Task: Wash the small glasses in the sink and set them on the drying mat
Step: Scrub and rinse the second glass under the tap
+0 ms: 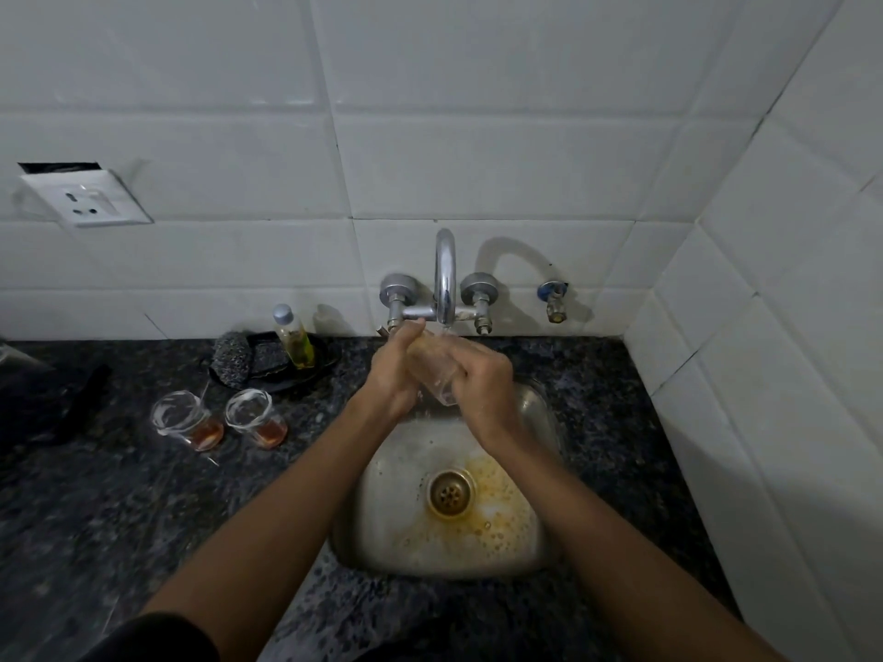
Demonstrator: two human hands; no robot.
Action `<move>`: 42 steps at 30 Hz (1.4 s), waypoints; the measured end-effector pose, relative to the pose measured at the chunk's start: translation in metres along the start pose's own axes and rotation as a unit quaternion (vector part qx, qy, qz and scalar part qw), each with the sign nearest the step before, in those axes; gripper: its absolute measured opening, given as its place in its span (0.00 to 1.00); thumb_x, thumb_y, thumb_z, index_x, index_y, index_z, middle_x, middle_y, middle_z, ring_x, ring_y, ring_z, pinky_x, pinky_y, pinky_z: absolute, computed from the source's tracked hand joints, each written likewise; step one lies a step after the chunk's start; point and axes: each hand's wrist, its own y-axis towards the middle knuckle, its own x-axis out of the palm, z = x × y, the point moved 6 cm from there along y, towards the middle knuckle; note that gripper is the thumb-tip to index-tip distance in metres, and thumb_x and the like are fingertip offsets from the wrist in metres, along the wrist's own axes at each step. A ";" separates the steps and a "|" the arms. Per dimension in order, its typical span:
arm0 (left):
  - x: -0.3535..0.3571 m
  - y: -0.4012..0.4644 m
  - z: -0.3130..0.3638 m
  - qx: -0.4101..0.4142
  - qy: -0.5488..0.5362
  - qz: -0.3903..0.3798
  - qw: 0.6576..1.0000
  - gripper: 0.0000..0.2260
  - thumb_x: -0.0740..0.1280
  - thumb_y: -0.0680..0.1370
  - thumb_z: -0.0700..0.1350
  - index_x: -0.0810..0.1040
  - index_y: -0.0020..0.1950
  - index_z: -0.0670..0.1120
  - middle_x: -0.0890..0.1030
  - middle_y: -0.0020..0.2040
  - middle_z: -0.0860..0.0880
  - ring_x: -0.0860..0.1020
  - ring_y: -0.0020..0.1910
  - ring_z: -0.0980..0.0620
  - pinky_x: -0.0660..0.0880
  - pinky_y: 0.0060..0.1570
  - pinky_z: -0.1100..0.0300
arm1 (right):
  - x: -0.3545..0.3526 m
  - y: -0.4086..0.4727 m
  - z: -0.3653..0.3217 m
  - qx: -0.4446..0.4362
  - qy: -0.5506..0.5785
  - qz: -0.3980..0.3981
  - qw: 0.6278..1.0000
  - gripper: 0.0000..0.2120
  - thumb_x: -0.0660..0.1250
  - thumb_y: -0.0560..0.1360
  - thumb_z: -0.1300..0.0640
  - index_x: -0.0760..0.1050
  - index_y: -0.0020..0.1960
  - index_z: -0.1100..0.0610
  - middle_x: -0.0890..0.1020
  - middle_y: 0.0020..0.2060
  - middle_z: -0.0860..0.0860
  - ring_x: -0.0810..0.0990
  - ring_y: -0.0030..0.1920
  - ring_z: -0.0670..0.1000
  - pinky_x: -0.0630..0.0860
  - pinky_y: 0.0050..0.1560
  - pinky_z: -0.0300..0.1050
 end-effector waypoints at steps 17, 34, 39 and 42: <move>0.014 -0.009 0.002 -0.062 0.016 -0.050 0.997 0.22 0.62 0.85 0.59 0.82 0.53 0.41 0.85 0.47 0.42 0.85 0.45 0.46 0.81 0.46 0.51 | 0.003 0.000 -0.004 -0.143 -0.083 -0.052 0.985 0.16 0.75 0.74 0.67 0.83 0.62 0.65 0.86 0.57 0.60 0.86 0.57 0.55 0.80 0.63 0.41; 0.015 -0.005 0.005 -0.020 0.004 -0.026 0.999 0.16 0.62 0.86 0.52 0.82 0.50 0.43 0.84 0.43 0.45 0.84 0.43 0.48 0.79 0.49 0.51 | 0.005 0.004 0.003 -0.090 -0.067 -0.063 0.992 0.16 0.73 0.76 0.66 0.83 0.63 0.62 0.86 0.55 0.56 0.85 0.53 0.53 0.83 0.56 0.46; 0.010 -0.004 0.009 0.007 0.007 -0.018 1.000 0.12 0.67 0.84 0.50 0.83 0.56 0.42 0.85 0.51 0.42 0.85 0.50 0.45 0.81 0.57 0.47 | 0.000 0.007 0.023 0.037 -0.007 -0.004 0.999 0.14 0.71 0.80 0.63 0.82 0.65 0.61 0.87 0.56 0.55 0.87 0.54 0.51 0.85 0.55 0.52; 0.015 -0.005 0.008 0.000 -0.006 -0.050 0.999 0.16 0.63 0.86 0.52 0.85 0.51 0.44 0.85 0.48 0.44 0.83 0.50 0.46 0.78 0.58 0.48 | 0.001 0.008 0.020 0.008 -0.020 -0.049 0.999 0.18 0.72 0.77 0.69 0.82 0.66 0.63 0.86 0.56 0.60 0.86 0.54 0.57 0.84 0.55 0.56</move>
